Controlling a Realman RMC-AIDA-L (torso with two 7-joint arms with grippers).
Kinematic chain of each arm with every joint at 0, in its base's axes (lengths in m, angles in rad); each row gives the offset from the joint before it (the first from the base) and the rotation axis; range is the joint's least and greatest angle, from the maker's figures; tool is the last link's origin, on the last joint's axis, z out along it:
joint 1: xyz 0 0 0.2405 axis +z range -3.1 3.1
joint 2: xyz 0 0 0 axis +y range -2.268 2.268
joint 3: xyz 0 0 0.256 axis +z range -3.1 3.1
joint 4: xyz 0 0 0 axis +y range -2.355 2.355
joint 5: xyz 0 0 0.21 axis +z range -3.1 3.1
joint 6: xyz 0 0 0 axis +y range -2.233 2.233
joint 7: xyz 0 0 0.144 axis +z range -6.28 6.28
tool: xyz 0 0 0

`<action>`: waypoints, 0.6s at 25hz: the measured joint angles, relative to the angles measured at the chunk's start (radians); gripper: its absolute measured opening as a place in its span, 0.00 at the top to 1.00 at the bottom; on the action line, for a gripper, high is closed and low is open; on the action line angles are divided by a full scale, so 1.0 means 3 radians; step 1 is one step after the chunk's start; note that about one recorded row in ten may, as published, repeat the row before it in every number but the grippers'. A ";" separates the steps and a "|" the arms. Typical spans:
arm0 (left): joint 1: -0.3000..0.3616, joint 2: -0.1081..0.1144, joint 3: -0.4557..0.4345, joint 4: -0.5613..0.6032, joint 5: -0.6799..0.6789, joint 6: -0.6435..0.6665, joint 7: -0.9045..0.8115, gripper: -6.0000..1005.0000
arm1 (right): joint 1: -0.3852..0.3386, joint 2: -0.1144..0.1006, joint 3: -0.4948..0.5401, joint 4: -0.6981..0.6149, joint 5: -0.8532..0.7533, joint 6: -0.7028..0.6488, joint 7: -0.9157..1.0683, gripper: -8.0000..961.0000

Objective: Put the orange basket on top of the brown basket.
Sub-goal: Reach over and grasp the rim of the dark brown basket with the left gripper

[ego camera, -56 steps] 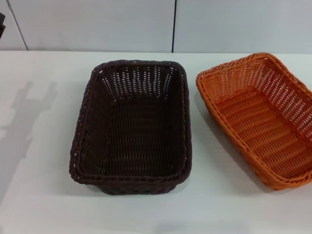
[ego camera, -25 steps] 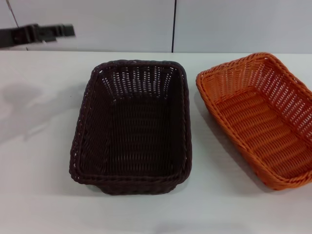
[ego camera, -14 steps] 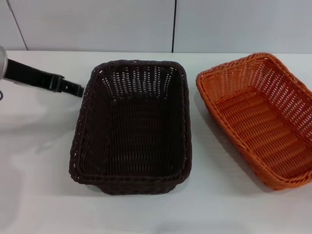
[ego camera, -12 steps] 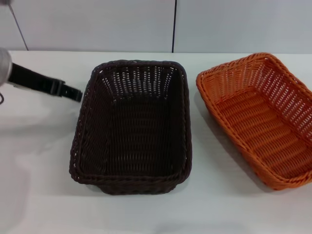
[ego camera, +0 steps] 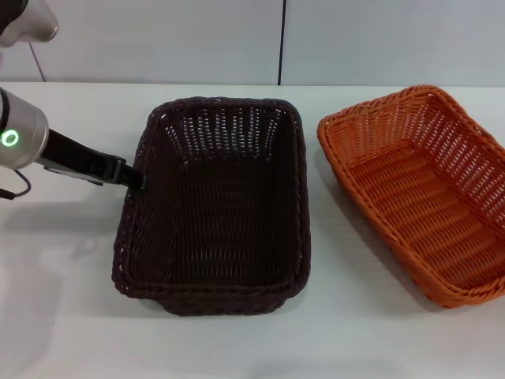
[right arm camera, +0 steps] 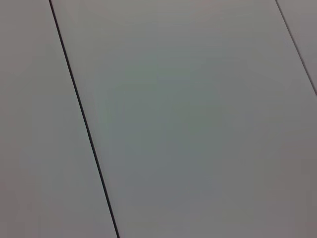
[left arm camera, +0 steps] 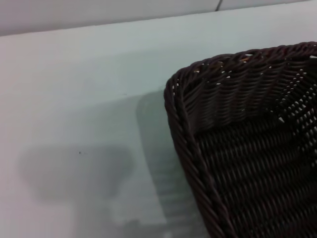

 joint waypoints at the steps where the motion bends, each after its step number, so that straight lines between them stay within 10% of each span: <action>1: 0.0000 0.0000 0.0000 0.0000 0.0000 0.0000 0.0000 0.29 | 0.0000 0.0000 0.0000 0.0000 0.0000 0.0000 0.0000 0.12; 15: -0.0060 0.0003 0.0097 0.0663 -0.0103 0.0435 0.0034 0.33 | 0.0021 -0.0005 0.0000 -0.0009 0.0000 0.0084 -0.0001 0.12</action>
